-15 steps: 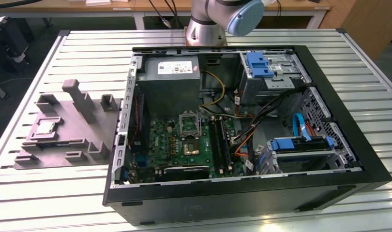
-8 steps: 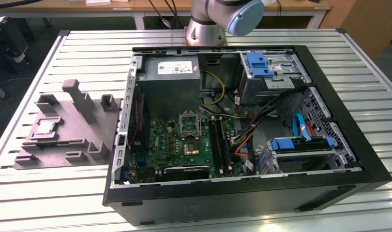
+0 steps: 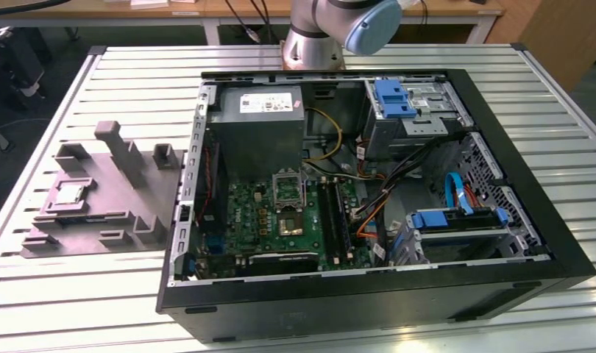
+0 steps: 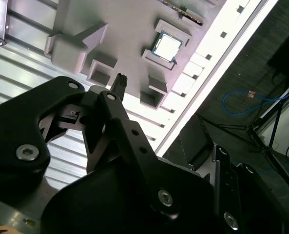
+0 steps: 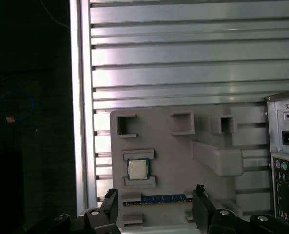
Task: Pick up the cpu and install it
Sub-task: 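Pick up the cpu and move it towards the insertion slot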
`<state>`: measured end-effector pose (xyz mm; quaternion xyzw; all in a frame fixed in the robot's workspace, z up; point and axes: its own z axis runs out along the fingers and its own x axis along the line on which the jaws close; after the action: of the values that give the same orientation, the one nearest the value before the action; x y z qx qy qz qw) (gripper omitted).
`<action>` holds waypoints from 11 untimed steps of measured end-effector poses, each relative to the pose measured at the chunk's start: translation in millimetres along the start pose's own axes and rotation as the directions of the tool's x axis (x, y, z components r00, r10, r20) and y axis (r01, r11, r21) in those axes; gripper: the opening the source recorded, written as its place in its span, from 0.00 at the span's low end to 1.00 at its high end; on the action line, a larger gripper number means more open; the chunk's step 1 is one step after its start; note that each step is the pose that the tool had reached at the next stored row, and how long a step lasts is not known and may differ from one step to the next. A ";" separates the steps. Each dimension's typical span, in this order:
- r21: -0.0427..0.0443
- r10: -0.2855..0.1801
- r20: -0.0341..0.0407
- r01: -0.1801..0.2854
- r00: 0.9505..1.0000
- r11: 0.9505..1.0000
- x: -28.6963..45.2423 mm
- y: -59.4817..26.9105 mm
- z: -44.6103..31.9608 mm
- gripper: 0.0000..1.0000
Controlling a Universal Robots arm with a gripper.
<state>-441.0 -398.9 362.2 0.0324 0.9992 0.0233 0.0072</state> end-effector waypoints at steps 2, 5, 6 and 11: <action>0.000 -0.007 0.000 0.007 1.000 1.000 0.1 -0.1 1.1 0.71; -0.001 -0.052 -0.003 0.052 0.999 0.999 0.1 -0.1 2.8 0.71; -0.001 -0.065 -0.003 0.065 0.998 0.998 0.2 -0.2 2.9 0.71; -0.001 -0.067 -0.003 0.067 0.998 0.998 0.2 -0.2 3.0 0.71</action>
<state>-441.2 -398.9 359.2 -0.0014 0.9997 0.0235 0.0063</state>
